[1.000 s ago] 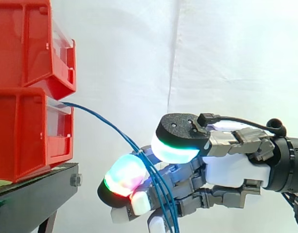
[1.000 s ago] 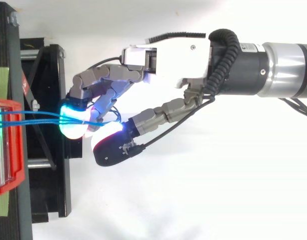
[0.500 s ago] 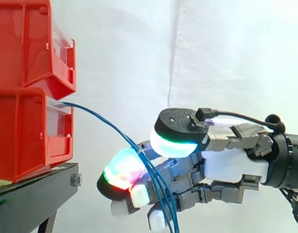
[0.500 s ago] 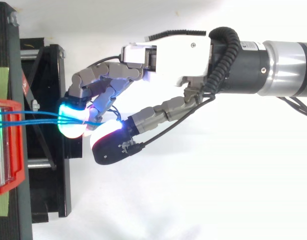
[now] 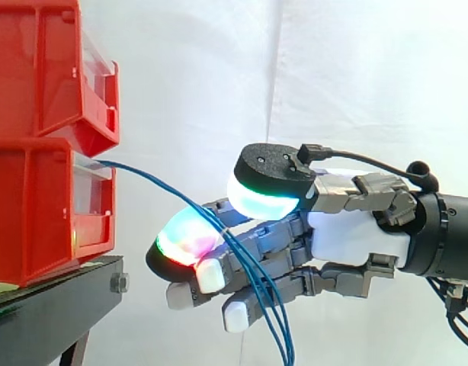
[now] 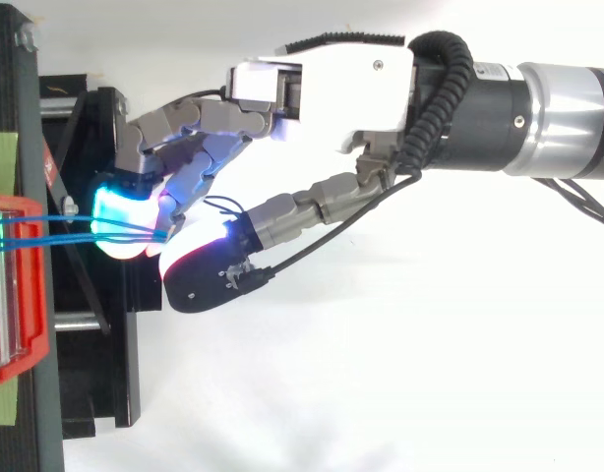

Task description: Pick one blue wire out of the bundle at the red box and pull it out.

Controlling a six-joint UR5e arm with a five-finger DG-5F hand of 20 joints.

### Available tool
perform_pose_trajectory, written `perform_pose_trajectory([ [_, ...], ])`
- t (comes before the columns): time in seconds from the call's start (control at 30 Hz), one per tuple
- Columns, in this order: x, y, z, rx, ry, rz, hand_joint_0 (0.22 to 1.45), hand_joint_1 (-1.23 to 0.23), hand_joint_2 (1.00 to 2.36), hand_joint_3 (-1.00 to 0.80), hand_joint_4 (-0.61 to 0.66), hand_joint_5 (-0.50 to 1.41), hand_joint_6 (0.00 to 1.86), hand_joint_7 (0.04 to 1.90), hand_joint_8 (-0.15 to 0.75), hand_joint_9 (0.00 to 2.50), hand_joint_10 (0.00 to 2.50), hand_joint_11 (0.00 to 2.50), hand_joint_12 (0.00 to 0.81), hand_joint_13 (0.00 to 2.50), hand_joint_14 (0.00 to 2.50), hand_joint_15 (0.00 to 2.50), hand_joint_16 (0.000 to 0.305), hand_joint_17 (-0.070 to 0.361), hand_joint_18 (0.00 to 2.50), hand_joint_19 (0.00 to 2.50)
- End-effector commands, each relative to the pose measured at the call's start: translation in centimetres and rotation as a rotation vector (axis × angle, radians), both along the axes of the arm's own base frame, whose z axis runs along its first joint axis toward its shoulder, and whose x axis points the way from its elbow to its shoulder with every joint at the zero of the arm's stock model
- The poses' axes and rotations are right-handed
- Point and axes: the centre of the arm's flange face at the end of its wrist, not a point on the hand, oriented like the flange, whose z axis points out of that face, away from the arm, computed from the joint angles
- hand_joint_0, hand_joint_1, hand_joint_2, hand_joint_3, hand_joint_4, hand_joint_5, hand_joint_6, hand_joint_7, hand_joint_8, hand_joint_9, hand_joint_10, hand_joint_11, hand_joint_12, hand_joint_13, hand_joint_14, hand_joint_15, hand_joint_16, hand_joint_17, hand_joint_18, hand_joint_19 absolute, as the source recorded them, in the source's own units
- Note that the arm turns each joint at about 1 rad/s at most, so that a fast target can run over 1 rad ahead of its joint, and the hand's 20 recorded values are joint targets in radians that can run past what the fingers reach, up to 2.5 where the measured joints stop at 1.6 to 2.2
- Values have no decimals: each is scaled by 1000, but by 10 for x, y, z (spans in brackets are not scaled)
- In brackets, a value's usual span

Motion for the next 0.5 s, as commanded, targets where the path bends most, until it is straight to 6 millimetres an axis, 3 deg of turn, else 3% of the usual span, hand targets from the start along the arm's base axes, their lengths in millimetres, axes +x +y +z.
perform_pose_trajectory([
  [0.0,0,0,0,0,1,0,607,-715,1019,-185,297,-184,840,1032,358,695,10,308,443,499,9,259,62,139,670,597],
  [0.47,-3,-6,-3,-16,23,1,607,-710,1021,-90,265,-181,864,1020,368,731,11,334,451,533,9,269,64,143,702,589],
])
